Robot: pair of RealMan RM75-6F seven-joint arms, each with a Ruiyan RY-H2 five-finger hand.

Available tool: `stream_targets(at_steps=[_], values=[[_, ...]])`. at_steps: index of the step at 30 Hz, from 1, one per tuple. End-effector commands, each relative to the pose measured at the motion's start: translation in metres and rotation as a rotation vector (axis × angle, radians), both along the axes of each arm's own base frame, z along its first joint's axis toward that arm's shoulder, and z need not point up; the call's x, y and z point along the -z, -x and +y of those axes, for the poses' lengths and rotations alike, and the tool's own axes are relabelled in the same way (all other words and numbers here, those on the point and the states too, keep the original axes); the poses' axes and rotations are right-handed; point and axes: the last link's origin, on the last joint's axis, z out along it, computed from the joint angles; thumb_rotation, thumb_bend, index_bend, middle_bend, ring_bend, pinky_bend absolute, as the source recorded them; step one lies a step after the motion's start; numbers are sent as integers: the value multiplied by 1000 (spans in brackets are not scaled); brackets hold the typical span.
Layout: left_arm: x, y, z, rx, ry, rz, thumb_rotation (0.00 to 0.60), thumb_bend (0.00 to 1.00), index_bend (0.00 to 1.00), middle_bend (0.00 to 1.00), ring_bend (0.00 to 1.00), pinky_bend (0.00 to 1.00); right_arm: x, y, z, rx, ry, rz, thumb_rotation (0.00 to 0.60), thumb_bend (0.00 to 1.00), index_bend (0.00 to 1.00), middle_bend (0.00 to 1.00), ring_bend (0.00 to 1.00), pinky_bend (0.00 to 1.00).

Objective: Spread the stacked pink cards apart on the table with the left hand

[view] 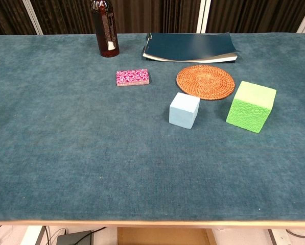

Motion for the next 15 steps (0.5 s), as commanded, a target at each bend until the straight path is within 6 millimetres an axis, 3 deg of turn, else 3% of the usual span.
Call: stream_targets(at_steps=[1,15], values=[[0,0,-1,-5,-8,6,600,42,179,141,31,35,0,0,0,1,-1,-4,600,243,79,50,124,169],[2,5,6,-56,-22,43,600,43,175,141,31,34,0,2,-1,26,8,-39,600,242,79,50,124,169]])
